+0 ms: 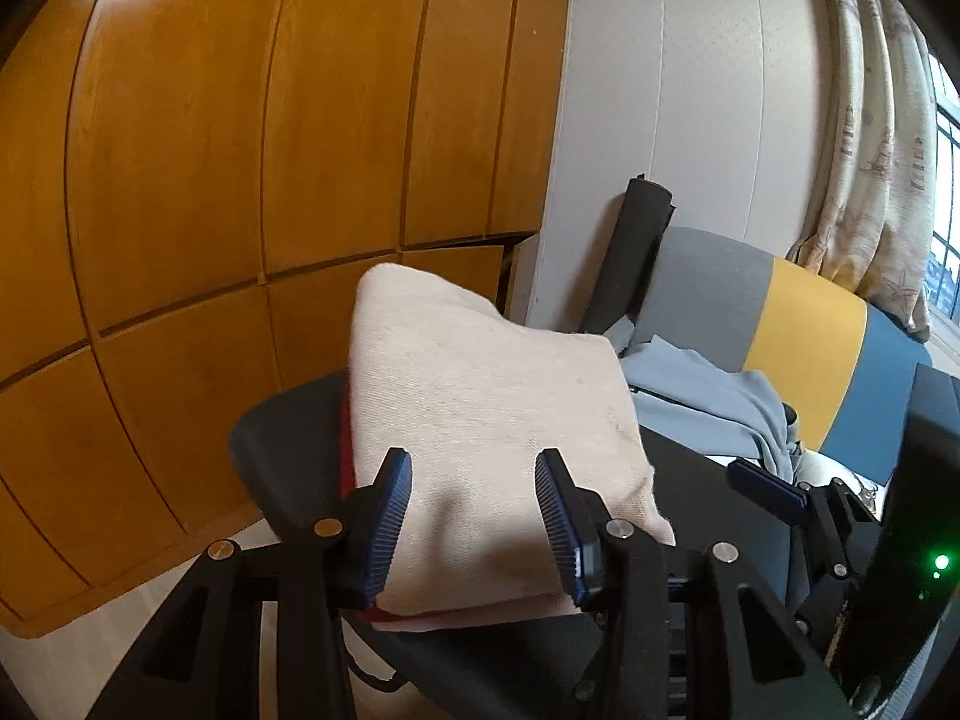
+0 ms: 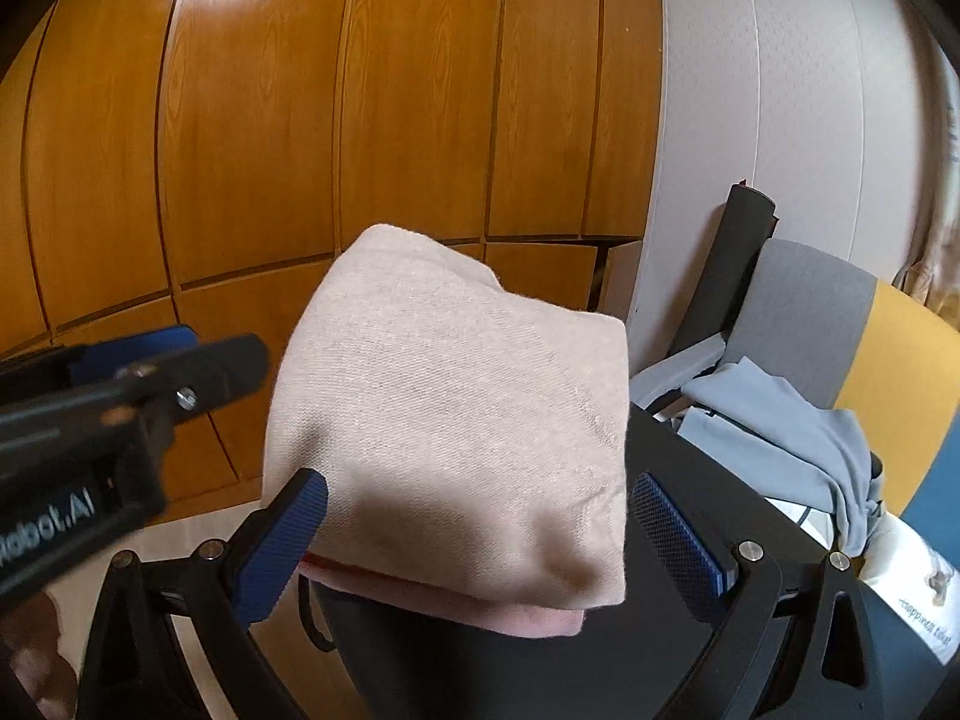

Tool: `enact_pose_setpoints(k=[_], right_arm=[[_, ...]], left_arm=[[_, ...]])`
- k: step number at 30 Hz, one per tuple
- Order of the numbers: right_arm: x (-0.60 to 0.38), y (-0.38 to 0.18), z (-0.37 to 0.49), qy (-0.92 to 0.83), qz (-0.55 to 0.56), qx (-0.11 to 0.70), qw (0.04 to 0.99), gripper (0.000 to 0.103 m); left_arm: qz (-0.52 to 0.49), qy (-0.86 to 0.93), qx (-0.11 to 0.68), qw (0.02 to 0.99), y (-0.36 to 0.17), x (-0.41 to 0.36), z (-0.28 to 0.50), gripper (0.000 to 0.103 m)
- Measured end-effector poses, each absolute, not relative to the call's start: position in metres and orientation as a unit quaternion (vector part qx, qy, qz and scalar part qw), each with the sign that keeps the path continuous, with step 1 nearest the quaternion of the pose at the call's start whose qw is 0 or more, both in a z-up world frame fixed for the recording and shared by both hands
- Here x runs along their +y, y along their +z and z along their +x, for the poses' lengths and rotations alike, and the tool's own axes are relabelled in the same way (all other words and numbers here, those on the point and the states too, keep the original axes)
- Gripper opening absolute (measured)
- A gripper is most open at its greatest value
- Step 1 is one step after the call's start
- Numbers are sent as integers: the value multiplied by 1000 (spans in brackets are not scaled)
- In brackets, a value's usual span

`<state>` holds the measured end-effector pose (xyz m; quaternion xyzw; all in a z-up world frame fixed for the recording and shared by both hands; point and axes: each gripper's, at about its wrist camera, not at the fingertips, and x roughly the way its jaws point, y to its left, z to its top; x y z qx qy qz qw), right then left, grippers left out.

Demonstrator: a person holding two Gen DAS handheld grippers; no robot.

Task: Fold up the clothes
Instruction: 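Carry the folded sweater with both tools and lower it onto the stack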

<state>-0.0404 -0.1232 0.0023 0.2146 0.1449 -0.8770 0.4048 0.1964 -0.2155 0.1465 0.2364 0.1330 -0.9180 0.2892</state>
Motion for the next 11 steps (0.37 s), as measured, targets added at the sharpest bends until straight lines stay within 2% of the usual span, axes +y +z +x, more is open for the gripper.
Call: enact_pose_setpoints(k=[11], right_arm=[[-124,-4,-49,-871,231,145,408,103]], left_arm=[[219,-917,160,294,147,-226,204,44]])
